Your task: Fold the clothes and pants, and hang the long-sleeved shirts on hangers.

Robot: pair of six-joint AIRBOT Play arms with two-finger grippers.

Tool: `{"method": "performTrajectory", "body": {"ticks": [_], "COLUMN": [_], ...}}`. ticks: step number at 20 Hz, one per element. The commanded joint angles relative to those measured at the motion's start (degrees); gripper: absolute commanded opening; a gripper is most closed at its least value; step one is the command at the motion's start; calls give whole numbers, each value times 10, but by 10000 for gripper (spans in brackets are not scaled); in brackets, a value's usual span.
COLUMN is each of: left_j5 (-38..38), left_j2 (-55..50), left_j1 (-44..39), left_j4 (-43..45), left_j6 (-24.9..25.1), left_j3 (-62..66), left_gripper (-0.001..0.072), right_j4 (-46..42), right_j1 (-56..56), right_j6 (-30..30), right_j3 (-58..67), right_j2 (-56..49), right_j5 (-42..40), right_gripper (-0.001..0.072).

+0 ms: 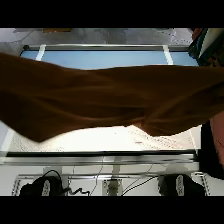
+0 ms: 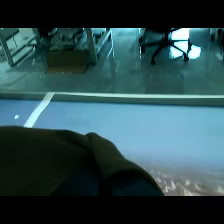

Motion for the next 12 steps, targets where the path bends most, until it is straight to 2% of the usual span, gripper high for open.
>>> {"method": "performTrajectory", "body": {"ticks": [1, 5, 7, 9, 12], "left_j5": [59, 87, 61, -32, -219], "left_j2": [54, 48, 9, -61, -210], "left_j1": [6, 6, 6, 6, 5], "left_j4": [2, 20, 34, 34, 32], "left_j6": [0, 0, 0, -1, -2], "left_j3": [2, 2, 2, 2, 2], "left_gripper": [10, 8, 8, 8, 9], "right_j4": [-1, -17, -37, -37, -17], "right_j1": [0, -1, -1, 0, 0], "right_j6": [38, 68, 89, 95, 94], "right_j3": [97, 138, 133, 107, 40], "right_j2": [22, 10, -26, -83, -186], "right_j5": [-31, -76, -43, 15, 102], "right_gripper": [12, 13, 12, 13, 14]}}
